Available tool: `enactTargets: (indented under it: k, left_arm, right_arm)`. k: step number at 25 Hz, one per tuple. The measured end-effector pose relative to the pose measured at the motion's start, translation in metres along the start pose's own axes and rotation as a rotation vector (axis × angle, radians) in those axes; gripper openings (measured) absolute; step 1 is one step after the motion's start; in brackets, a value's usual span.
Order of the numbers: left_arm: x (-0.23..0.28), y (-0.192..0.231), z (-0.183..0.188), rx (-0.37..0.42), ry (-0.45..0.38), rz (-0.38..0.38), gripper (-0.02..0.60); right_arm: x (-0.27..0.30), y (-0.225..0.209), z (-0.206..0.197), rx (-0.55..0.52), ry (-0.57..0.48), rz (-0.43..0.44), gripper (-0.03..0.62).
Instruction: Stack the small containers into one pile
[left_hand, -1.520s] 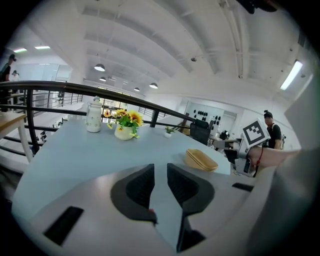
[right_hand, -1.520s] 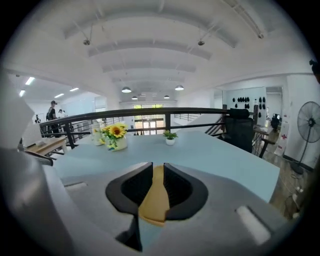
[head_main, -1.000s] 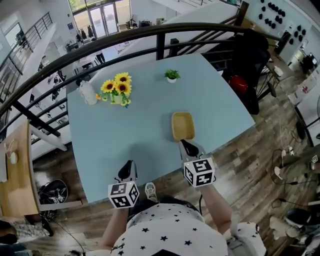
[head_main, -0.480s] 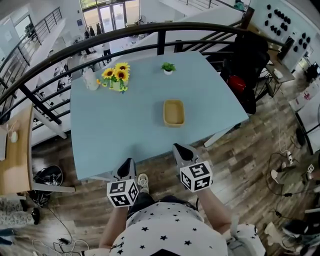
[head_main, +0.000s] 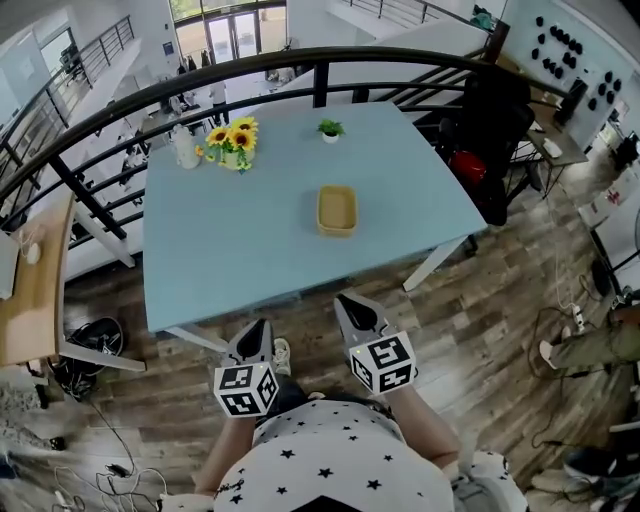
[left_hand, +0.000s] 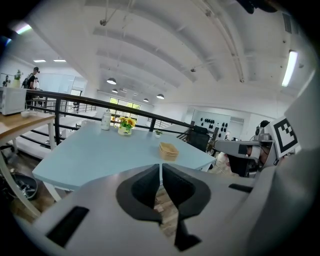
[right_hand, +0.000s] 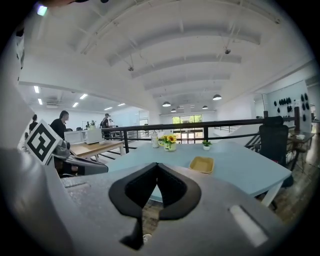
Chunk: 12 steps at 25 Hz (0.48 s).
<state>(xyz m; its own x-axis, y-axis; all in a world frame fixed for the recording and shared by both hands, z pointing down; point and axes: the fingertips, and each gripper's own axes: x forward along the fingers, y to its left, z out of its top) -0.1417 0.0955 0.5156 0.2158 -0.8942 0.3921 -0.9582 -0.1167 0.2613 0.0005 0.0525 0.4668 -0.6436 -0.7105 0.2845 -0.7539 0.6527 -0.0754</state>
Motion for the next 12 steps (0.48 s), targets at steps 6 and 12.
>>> enactTargets:
  k: [6,12]
  left_arm:
    - [-0.012,-0.012,-0.005,0.014,-0.007,-0.016,0.018]
    - [-0.015,-0.016,-0.006,0.017,-0.005,-0.018,0.018]
  right_arm:
    - [-0.014,0.013,-0.007,0.015,-0.013,0.013,0.006]
    - [-0.019,0.016,-0.008,0.025,-0.015,0.030,0.006]
